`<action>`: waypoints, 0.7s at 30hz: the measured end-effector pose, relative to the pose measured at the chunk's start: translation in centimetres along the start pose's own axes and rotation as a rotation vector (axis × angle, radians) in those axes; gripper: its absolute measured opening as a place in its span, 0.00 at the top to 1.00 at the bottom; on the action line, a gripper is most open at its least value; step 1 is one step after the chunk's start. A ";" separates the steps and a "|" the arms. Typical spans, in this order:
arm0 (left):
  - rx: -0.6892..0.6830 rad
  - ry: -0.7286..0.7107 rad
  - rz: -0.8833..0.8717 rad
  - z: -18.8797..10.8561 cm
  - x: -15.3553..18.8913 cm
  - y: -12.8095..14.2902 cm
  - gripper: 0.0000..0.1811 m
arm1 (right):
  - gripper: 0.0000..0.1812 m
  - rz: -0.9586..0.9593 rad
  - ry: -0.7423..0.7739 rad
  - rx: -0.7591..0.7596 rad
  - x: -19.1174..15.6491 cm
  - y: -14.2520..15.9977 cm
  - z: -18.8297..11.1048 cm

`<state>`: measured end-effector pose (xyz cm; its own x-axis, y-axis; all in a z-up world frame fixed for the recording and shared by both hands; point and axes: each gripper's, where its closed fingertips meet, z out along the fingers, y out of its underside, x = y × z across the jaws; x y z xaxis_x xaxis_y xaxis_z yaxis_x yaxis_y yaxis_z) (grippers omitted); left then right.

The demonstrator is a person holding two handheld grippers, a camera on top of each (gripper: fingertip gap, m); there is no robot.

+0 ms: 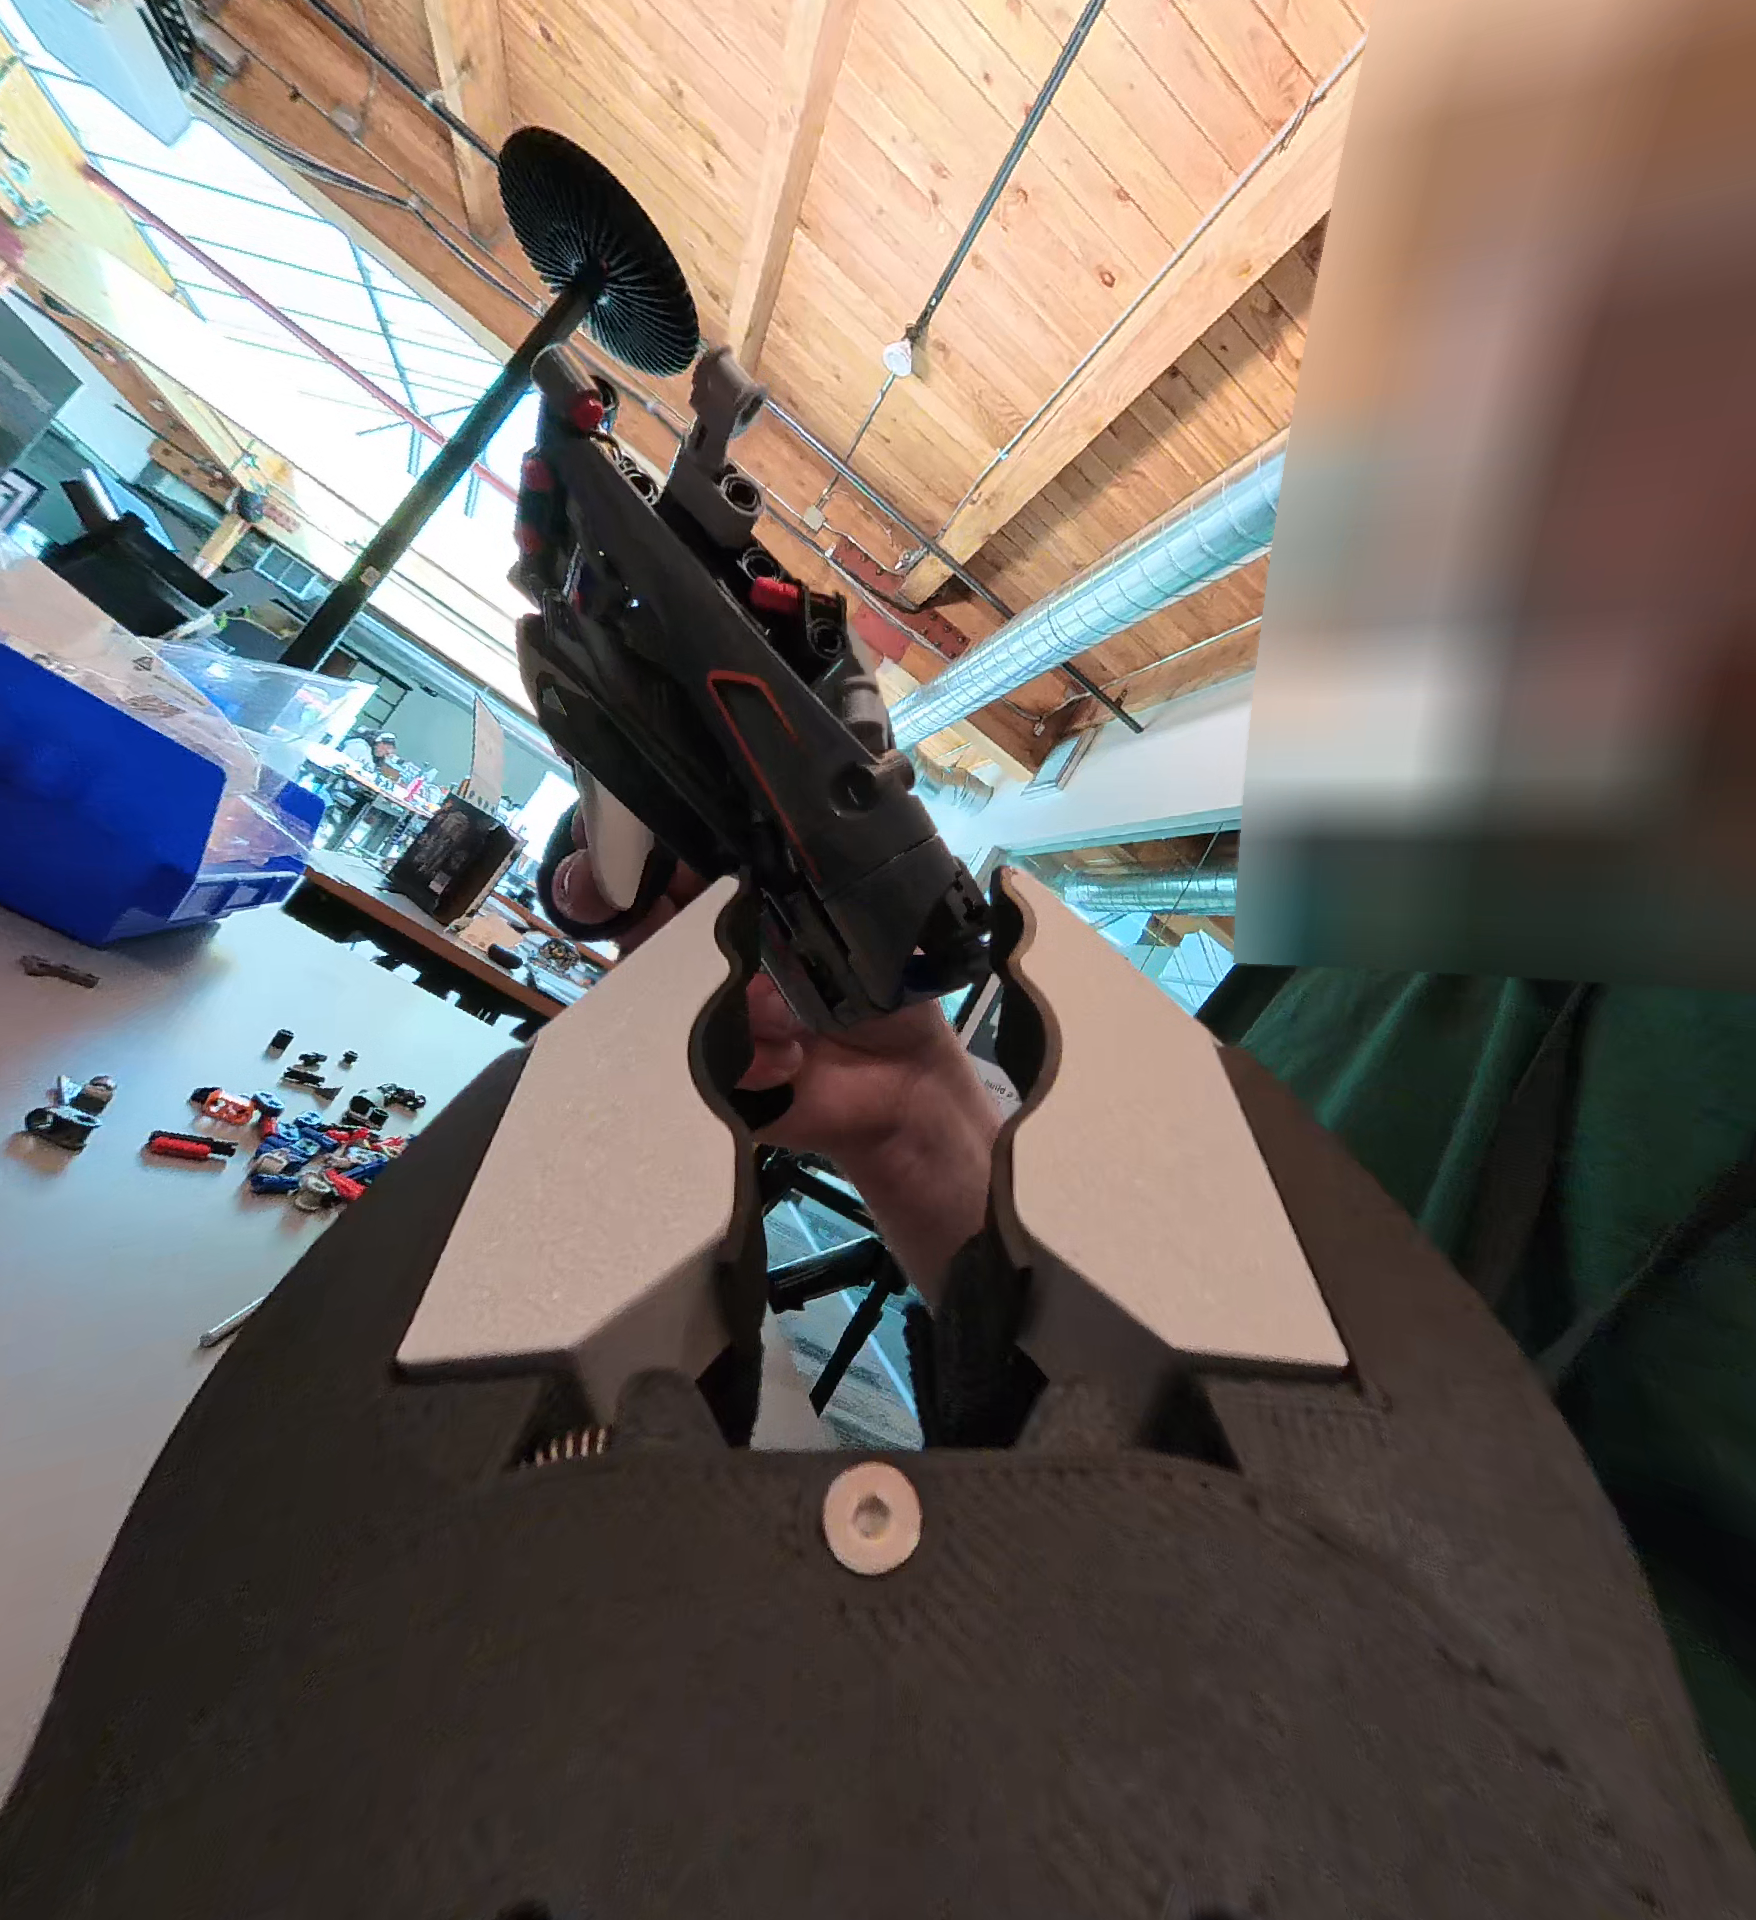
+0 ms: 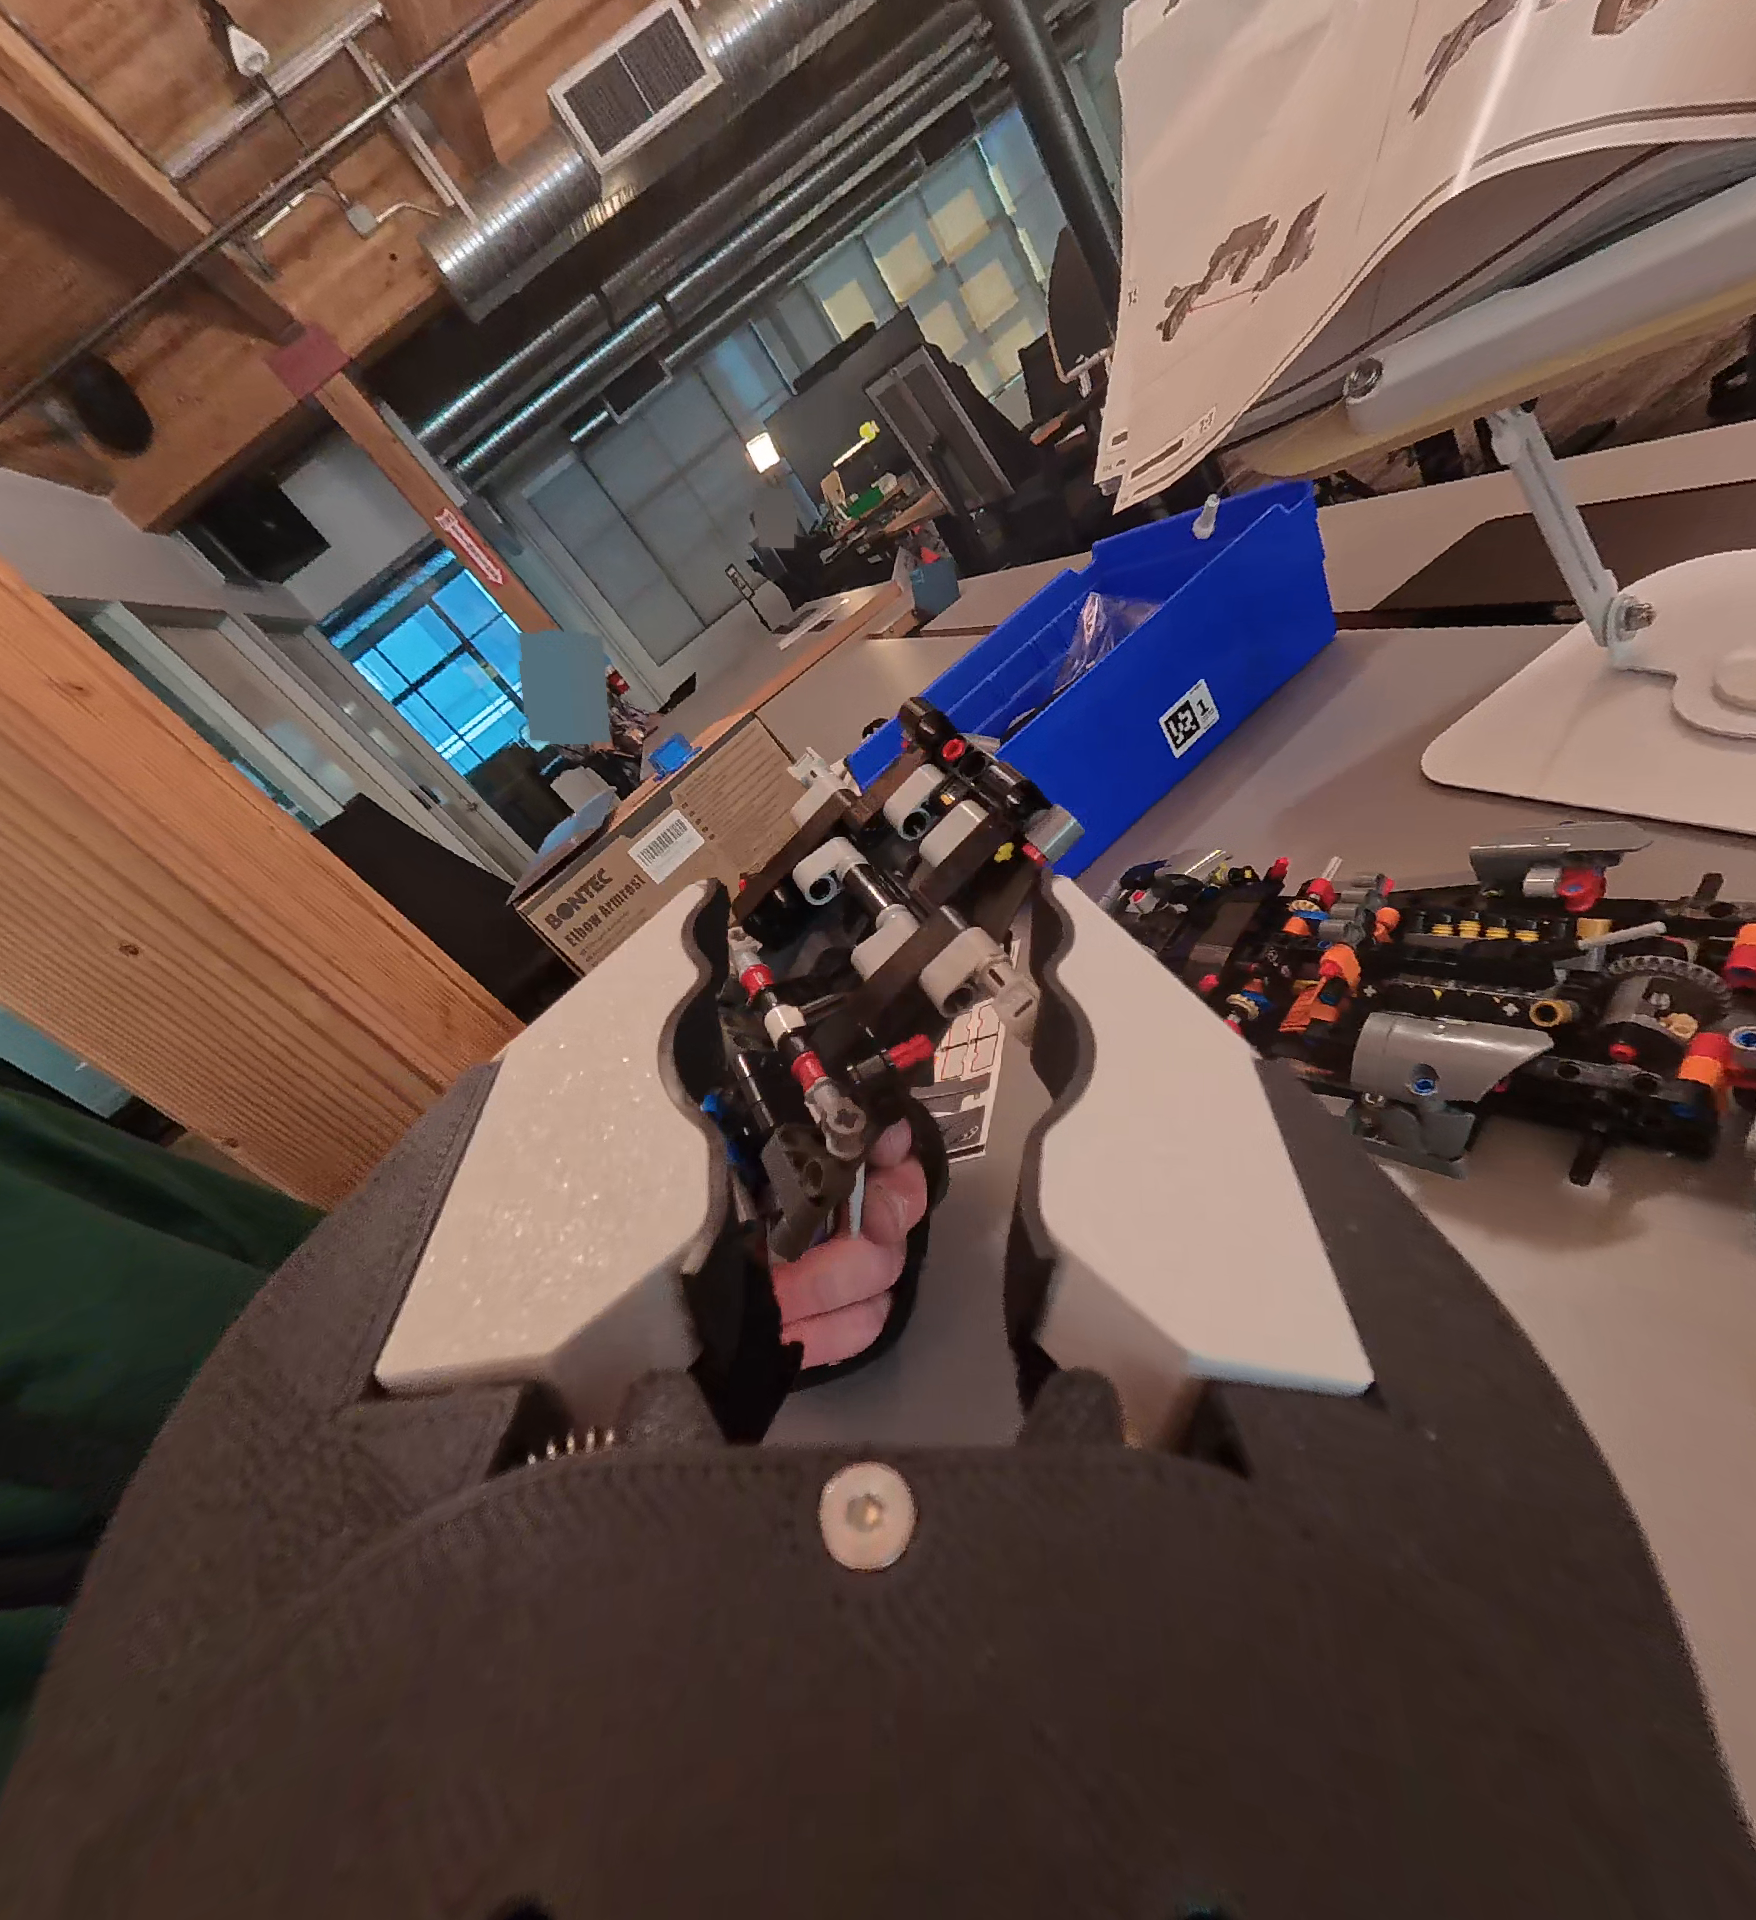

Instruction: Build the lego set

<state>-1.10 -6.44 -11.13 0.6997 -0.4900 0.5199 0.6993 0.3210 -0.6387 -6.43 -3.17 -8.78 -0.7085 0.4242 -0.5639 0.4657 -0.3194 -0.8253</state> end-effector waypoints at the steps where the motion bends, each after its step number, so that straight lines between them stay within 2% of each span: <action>1: 0.000 0.003 -0.004 0.1 0.0 0.1 0.77 | 0.70 -0.004 0.001 0.001 0.0 0.0 -0.1; 9: 0.043 0.019 -0.064 -0.4 -0.2 -0.2 0.77 | 0.70 0.072 -0.047 0.024 0.3 0.3 -0.6; 21: 0.093 0.045 -0.125 -0.4 -0.6 -0.3 0.78 | 0.70 0.074 -0.028 0.053 0.5 -0.1 -1.6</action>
<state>-1.79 -6.59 -11.42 0.6005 -0.5659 0.5650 0.7926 0.3278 -0.5141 -5.98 -1.52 -9.00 -0.6877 0.3742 -0.6221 0.4893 -0.3941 -0.7780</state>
